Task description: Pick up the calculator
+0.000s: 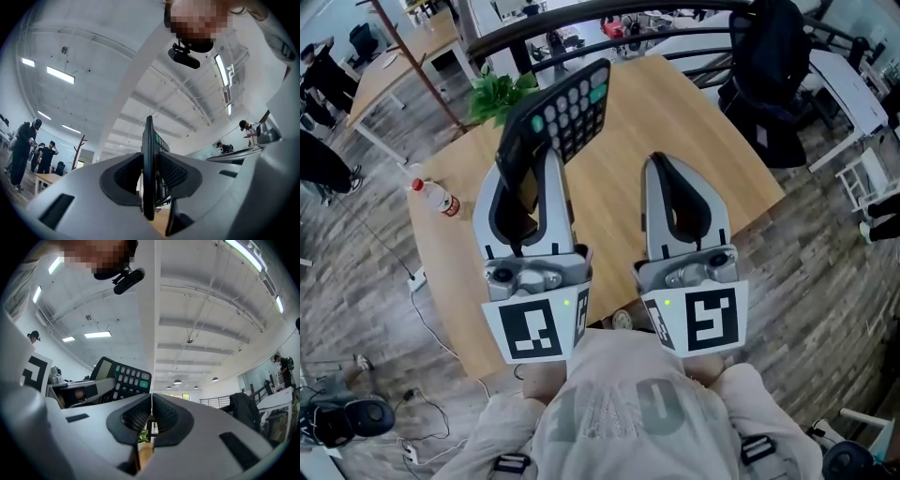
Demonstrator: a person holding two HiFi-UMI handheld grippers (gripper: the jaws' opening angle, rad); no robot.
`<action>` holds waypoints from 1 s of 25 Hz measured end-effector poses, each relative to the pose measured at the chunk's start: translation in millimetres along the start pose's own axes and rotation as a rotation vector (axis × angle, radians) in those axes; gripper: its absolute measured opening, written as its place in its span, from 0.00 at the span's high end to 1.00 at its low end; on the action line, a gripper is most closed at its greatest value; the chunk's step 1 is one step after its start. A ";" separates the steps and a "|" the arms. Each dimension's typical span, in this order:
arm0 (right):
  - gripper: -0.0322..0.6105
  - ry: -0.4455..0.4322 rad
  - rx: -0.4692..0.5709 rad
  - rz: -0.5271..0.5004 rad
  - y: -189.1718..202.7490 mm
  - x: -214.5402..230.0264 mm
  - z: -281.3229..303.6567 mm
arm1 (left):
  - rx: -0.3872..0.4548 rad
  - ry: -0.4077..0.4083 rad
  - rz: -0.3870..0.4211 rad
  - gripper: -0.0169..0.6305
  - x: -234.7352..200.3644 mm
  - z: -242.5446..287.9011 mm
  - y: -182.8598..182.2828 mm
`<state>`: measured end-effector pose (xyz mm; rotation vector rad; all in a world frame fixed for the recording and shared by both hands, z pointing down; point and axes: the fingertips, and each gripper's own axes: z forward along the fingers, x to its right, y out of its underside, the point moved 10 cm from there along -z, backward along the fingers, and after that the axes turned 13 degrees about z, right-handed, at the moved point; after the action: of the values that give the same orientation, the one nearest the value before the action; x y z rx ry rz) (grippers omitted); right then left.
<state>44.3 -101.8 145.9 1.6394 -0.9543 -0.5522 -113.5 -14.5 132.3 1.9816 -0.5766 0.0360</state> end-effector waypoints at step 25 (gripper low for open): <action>0.92 0.044 0.004 -0.050 0.1 -7.2 -5.1 | 0.045 0.012 -0.007 0.79 -2.7 -4.9 -7.8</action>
<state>44.0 -93.0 146.5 1.6762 -0.8847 -0.5457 -111.6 -6.5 127.4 2.0252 -0.5659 0.0571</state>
